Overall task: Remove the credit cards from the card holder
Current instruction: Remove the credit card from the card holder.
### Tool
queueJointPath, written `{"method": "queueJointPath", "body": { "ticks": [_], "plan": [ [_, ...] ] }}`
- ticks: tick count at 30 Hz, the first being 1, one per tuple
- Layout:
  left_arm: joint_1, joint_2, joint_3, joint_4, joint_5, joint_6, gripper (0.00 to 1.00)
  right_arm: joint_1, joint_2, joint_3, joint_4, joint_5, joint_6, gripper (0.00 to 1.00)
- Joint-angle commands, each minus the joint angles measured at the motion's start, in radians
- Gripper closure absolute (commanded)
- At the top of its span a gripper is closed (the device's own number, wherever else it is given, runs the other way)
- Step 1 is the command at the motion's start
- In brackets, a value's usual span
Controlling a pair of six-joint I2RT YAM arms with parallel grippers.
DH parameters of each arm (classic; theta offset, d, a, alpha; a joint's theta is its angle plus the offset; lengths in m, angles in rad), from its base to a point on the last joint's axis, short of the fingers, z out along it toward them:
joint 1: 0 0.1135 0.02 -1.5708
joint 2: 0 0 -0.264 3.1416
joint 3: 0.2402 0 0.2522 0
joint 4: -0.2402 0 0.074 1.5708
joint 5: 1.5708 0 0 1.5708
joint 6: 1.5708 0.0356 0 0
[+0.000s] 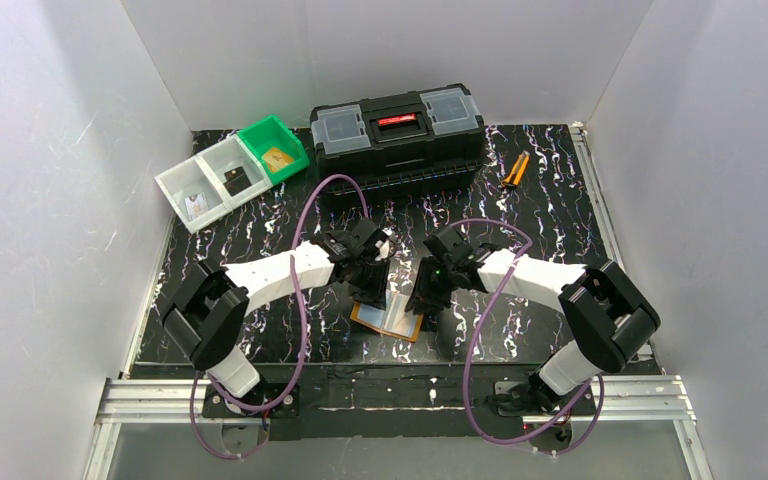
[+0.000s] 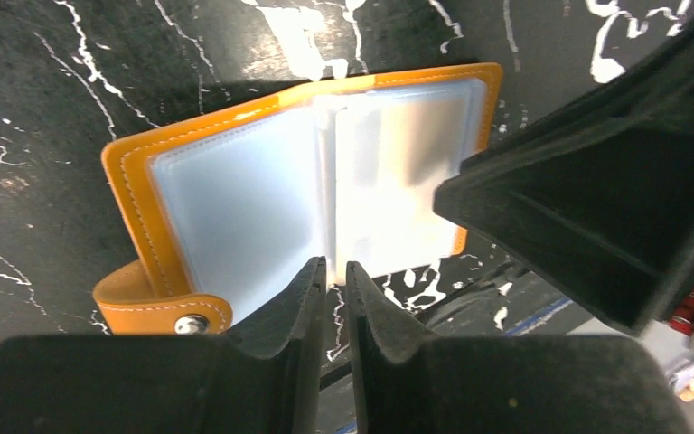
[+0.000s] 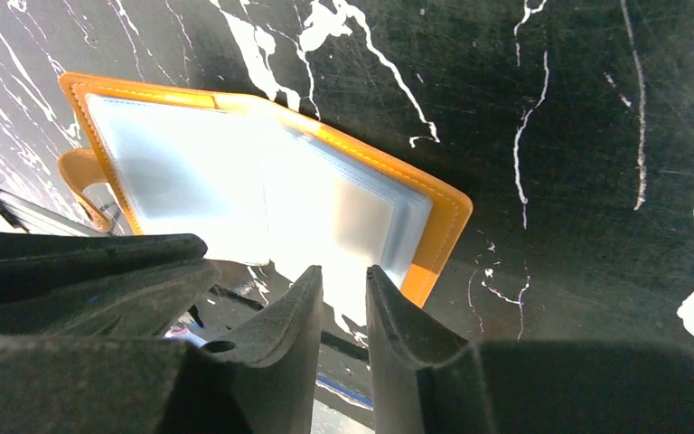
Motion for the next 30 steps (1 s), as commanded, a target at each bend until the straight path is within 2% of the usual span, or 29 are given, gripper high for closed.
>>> {"method": "queueJointPath", "body": {
  "ticks": [1,5,16,30],
  "plan": [
    [0.0,0.026,0.018,-0.061,-0.081,0.051,0.89,0.014,-0.012,0.053,-0.014,0.015,-0.015,0.69],
    [0.0,0.055,0.018,-0.086,-0.164,0.041,1.0,0.024,-0.001,0.065,-0.025,0.02,-0.024,0.68],
    [0.0,0.087,-0.057,-0.034,-0.128,-0.019,1.0,0.04,0.083,0.089,-0.031,0.044,-0.026,0.69],
    [0.0,0.067,-0.084,0.004,-0.078,-0.009,1.0,0.091,0.222,0.178,-0.01,-0.011,-0.025,0.7]
  ]
}}
